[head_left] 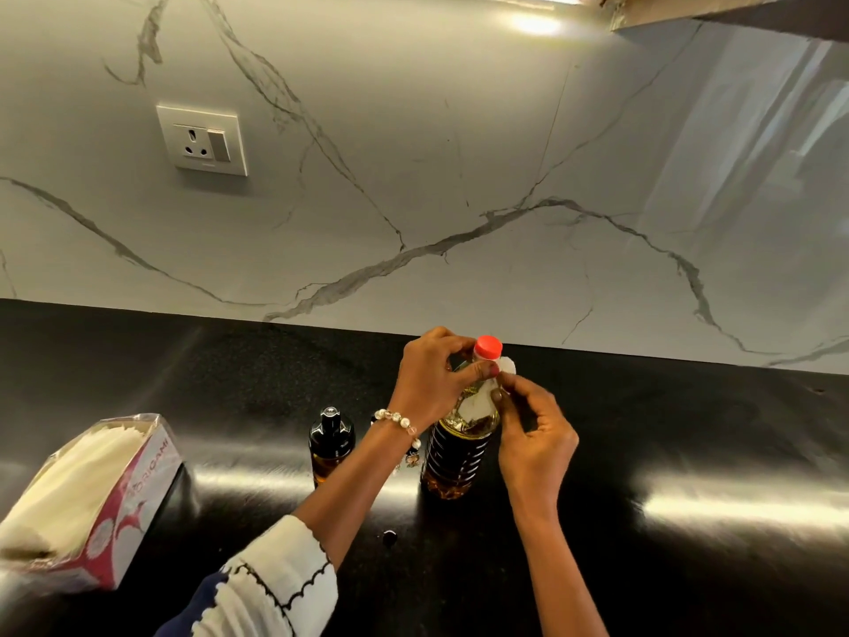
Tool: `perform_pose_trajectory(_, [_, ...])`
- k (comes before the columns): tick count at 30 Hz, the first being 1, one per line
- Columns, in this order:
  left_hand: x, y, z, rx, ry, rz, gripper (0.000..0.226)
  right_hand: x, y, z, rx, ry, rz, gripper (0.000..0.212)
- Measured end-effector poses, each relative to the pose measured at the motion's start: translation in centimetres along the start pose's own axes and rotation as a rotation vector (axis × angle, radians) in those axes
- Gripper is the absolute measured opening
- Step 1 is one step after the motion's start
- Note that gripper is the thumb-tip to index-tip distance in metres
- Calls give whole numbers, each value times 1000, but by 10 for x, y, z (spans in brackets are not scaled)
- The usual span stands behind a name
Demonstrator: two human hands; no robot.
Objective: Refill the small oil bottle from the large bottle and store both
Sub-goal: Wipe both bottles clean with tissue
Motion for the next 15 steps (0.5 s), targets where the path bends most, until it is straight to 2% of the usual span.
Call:
perform_pose_trajectory(5, [-2,0,0,18,-1,-11,44,-22,14,-13,-54,-77,-84,20])
perform_pose_trajectory(10, [-2,-4,2,9,9,-8,45,-14,39,-22,-98,-84,-278,25])
perform_pose_trajectory(15, [-2,-5,0,40,10,-10,45,13,37,-8,-16,-5,-249,29])
Point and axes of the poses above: each hand's wrist, its own x-axis away from the middle knuckle, its own z-axis out of the back of the hand, y = z × x, the point moved 7 cm from there along -x, towards the middle knuckle, and after that the axes turned 7 degrees about -x, right-handed, at the moved point
